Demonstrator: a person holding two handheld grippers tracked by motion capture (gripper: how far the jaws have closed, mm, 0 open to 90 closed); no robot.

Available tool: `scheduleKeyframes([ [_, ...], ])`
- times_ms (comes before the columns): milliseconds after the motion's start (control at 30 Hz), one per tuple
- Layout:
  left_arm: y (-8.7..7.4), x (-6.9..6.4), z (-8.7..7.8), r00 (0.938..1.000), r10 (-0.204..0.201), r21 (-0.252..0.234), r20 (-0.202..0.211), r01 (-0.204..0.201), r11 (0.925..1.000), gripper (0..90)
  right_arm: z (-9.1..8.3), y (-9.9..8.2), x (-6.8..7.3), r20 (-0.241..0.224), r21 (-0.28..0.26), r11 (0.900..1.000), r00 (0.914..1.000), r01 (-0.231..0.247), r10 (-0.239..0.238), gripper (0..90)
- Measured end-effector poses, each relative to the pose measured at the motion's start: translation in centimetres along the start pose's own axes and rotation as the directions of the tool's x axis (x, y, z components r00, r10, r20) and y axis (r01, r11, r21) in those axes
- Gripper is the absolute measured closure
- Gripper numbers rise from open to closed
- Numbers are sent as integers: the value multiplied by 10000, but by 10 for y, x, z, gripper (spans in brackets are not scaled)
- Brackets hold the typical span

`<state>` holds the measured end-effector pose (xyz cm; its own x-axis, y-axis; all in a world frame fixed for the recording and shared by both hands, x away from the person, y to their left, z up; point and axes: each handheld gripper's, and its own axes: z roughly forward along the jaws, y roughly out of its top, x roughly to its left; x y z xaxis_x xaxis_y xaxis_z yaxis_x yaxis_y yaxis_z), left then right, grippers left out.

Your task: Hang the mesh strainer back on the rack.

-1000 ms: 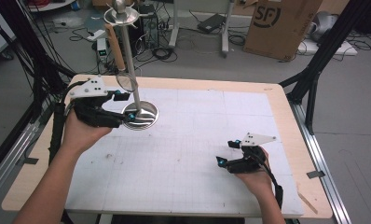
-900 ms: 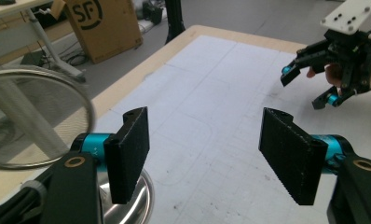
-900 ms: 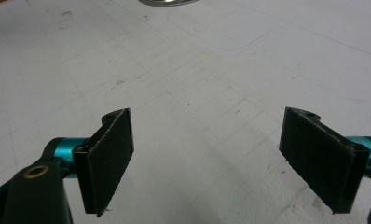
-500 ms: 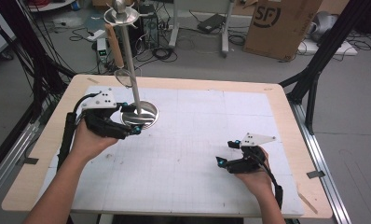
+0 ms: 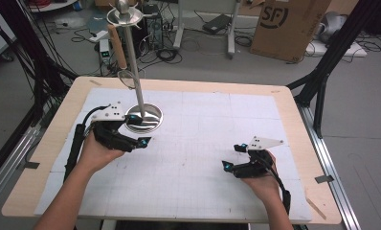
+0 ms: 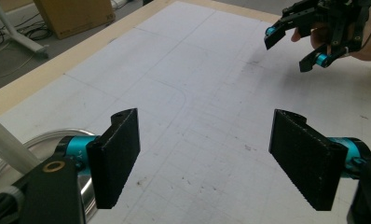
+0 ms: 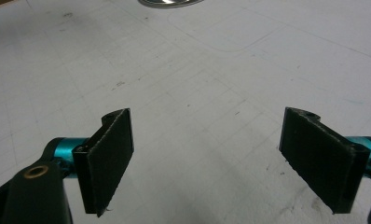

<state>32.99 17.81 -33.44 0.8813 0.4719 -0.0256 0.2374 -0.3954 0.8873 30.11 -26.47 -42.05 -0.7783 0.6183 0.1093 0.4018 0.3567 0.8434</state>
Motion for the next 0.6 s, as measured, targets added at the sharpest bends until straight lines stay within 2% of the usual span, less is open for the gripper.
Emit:
scheduleKeyframes([
  [467,-20,4,10,9989,-425,98,217,423,9991,216,0,-1,-1,9,22,9999,9999,-102,102,168],
  [600,-24,4,15,9988,-452,347,189,445,9984,196,-1,-2,-1,-45,-4,9999,9999,-146,146,168],
])
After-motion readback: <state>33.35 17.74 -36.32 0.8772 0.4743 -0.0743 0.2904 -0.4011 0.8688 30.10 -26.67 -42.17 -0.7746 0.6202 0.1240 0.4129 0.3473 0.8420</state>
